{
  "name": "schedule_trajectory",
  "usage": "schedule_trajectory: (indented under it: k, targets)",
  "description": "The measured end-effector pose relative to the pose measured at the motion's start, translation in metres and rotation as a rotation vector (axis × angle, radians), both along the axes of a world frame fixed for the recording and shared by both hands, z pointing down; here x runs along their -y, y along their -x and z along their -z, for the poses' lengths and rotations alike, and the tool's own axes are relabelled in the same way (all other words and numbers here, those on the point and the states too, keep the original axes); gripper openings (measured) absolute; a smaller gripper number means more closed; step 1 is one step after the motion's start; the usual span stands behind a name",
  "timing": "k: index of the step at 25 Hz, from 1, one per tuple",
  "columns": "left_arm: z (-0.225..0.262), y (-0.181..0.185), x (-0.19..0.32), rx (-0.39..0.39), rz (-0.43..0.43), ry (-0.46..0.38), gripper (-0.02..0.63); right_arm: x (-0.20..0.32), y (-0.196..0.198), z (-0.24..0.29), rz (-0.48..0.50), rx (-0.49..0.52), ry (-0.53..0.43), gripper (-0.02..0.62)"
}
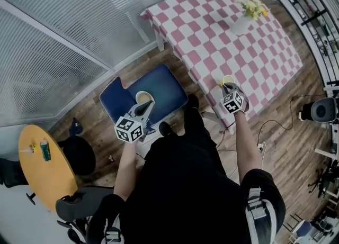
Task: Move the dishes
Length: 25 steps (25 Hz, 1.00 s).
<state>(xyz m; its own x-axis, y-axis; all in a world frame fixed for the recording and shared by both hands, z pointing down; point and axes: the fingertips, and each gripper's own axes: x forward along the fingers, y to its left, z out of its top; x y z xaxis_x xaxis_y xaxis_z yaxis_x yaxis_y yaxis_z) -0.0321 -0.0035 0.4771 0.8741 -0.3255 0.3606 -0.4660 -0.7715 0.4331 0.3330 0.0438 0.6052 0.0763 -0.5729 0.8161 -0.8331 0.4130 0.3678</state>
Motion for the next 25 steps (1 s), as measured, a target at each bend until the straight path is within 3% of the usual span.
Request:
schedule_trajectory:
  k: [13, 25]
  targets:
    - [0.0, -0.048, -0.003, 0.018, -0.096, 0.002, 0.025, -0.048, -0.062, -0.007, -0.147, 0.004, 0.016, 0.04]
    - [-0.002, -0.085, -0.003, 0.018, -0.147, 0.008, 0.025, -0.076, -0.095, -0.014, -0.206, 0.0, 0.046, 0.04]
